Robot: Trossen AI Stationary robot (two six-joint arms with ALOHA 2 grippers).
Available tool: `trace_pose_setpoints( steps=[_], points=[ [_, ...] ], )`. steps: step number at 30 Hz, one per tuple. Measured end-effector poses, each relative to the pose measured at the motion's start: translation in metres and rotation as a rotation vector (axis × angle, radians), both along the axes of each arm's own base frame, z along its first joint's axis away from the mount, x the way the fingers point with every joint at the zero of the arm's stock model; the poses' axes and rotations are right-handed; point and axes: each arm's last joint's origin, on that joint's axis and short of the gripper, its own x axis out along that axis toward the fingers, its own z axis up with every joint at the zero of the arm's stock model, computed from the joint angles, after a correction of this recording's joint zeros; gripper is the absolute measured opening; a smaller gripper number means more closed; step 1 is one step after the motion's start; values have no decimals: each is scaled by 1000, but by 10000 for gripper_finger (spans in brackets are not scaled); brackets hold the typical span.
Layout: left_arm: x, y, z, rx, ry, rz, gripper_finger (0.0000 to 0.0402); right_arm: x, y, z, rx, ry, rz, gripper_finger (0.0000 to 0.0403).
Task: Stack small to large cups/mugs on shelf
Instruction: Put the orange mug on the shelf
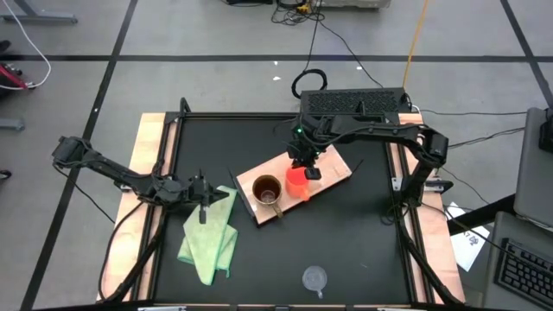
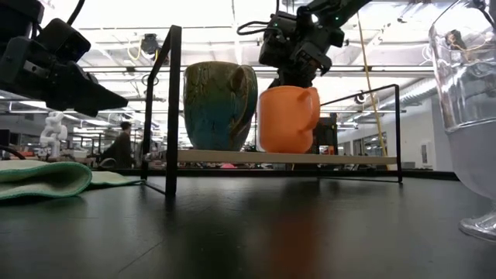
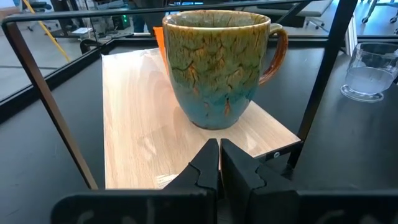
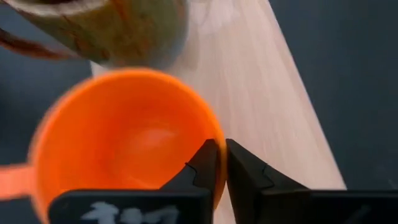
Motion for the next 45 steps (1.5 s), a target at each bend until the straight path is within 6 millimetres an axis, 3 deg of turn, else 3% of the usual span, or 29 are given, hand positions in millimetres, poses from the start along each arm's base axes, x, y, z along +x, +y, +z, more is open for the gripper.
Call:
trace_pose_setpoints(
  steps=[10, 26, 45],
  points=[
    [0, 0, 0, -3, 4, 1, 19, 0, 2, -2, 3, 17, -6, 71],
    [0, 0, 0, -20, 3, 3, 19, 1, 20, 8, -42, -1, 17, 73],
    [0, 0, 0, -49, 0, 9, 19, -5, 27, 21, -29, -11, 11, 73]
  ],
)
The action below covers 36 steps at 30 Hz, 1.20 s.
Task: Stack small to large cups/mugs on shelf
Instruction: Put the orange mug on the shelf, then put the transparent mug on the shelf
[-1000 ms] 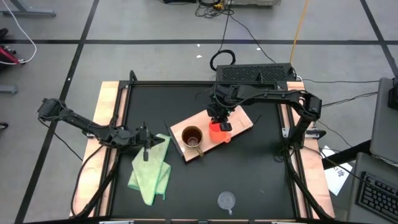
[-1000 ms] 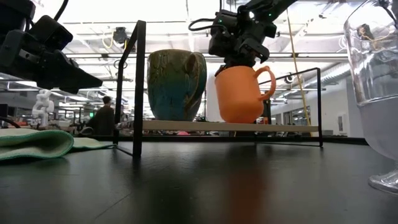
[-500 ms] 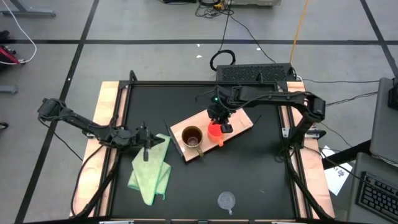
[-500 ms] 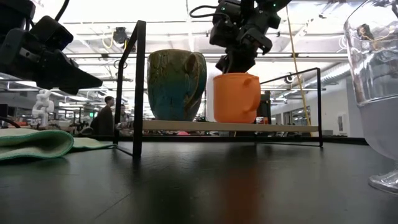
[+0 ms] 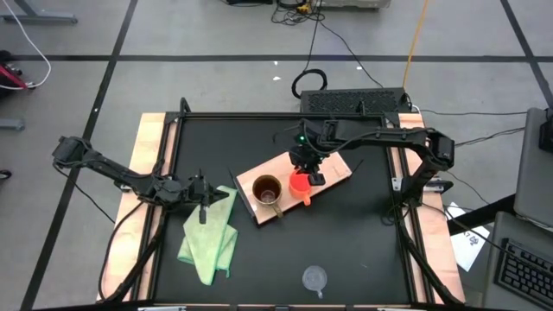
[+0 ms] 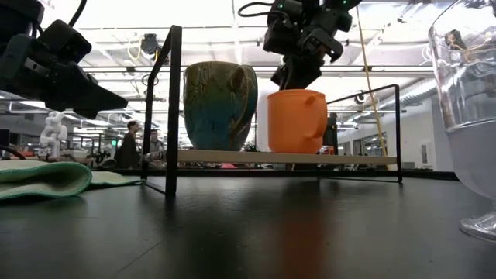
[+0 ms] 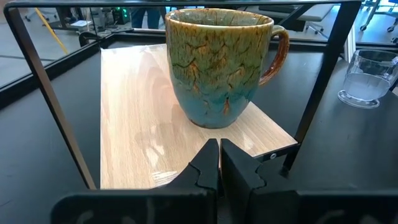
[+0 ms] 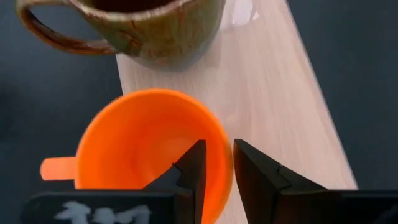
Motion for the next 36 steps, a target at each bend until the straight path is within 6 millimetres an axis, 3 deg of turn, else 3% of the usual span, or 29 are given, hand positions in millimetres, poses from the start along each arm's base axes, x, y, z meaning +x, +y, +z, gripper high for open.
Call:
trace_pose_setpoints(
  steps=[12, 18, 21, 27, 36],
  points=[
    [0, 0, 0, -9, -2, 2, 19, -19, 5, 41, -35, -147, -14, 71],
    [0, 0, 0, -7, -2, 1, 19, -33, 20, 66, -45, -229, 14, 12],
    [0, 0, 0, -6, -2, 1, 19, -44, 31, 76, -46, -283, 32, 7],
    [0, 0, 0, 6, -1, -1, 19, -76, 53, 87, -20, -396, 45, 1],
    [0, 0, 1, 10, -5, -2, 19, -135, 84, 80, 80, -535, 57, 0]
  ],
)
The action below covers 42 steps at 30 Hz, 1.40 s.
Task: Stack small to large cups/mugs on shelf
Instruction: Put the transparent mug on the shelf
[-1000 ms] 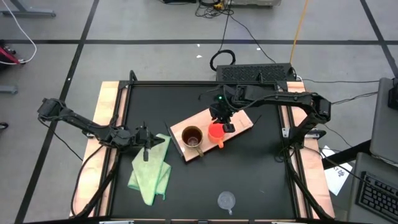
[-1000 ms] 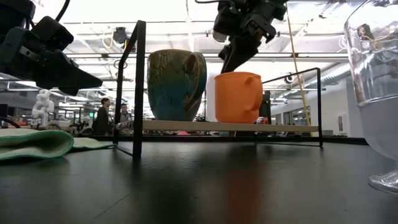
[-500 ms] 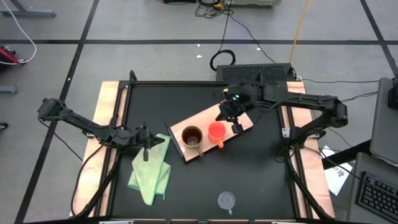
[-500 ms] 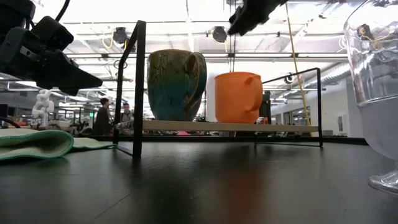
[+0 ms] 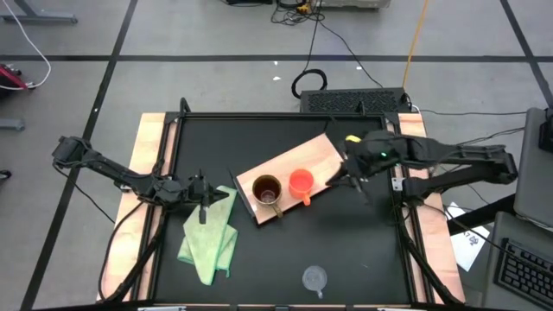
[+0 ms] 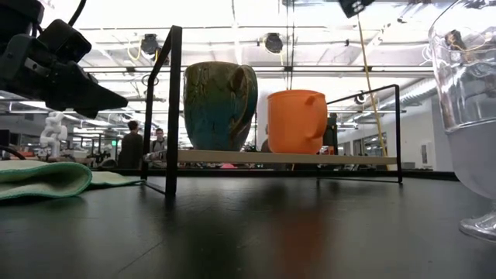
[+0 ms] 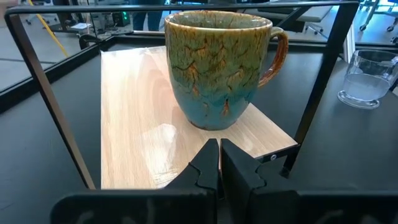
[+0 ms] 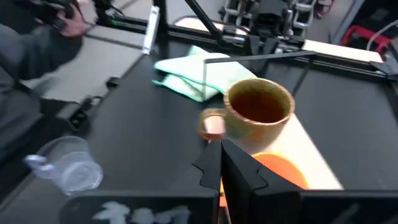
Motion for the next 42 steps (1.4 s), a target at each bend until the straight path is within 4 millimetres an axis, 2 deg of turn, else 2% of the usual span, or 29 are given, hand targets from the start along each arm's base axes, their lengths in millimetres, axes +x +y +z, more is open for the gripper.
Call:
trace_pose_setpoints(
  steps=[5, 9, 20, 32, 42],
  points=[
    [0, 0, 0, -1, -1, 0, 19, -24, 14, -16, 54, -42, 45, 0],
    [0, 0, 0, -1, -1, 0, 19, -36, 23, -38, 84, -53, 91, 0],
    [0, 0, 0, -3, -3, 1, 19, -34, 46, -94, 153, -54, 193, 0],
    [0, 0, 0, -7, -4, 2, 19, -28, 70, -115, 122, -34, 270, 0],
    [0, 0, 0, -3, -3, 1, 19, -15, 82, -113, 138, -39, 298, 0]
  ],
)
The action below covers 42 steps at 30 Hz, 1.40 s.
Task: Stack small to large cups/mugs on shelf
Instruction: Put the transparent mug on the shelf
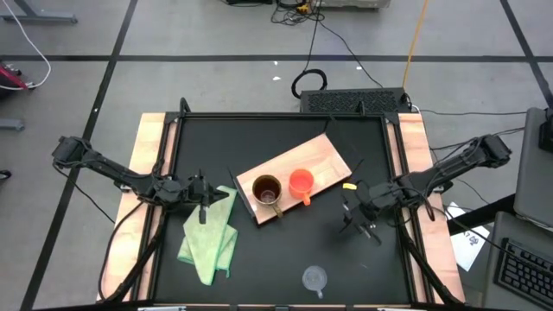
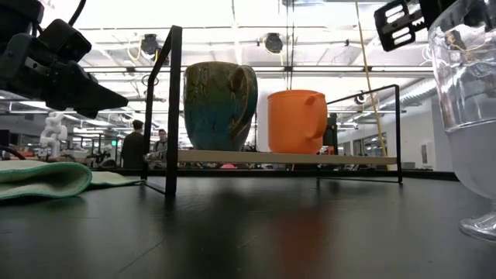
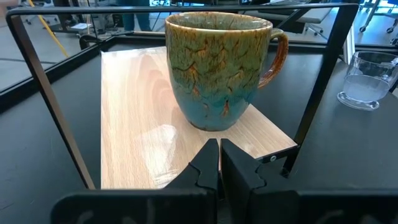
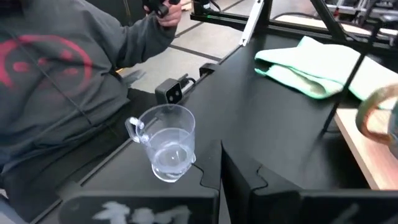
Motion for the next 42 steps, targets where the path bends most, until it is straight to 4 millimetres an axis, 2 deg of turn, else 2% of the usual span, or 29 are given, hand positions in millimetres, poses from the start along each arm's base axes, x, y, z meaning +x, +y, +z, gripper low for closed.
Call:
trace_pose_setpoints(
  steps=[8, 20, 31, 42],
  points=[
    [0, 0, 0, -1, 0, 1, 19, 16, 13, 14, -25, 7, 34, 0],
    [0, 0, 0, -3, 0, 1, 19, 52, 44, 31, -114, 187, 40, 0],
    [0, 0, 0, -2, 2, 1, 19, 76, 73, 36, -211, 306, 48, 0],
    [0, 0, 0, 0, 3, 0, 19, 97, 88, 38, -246, 427, 19, 0]
  ],
)
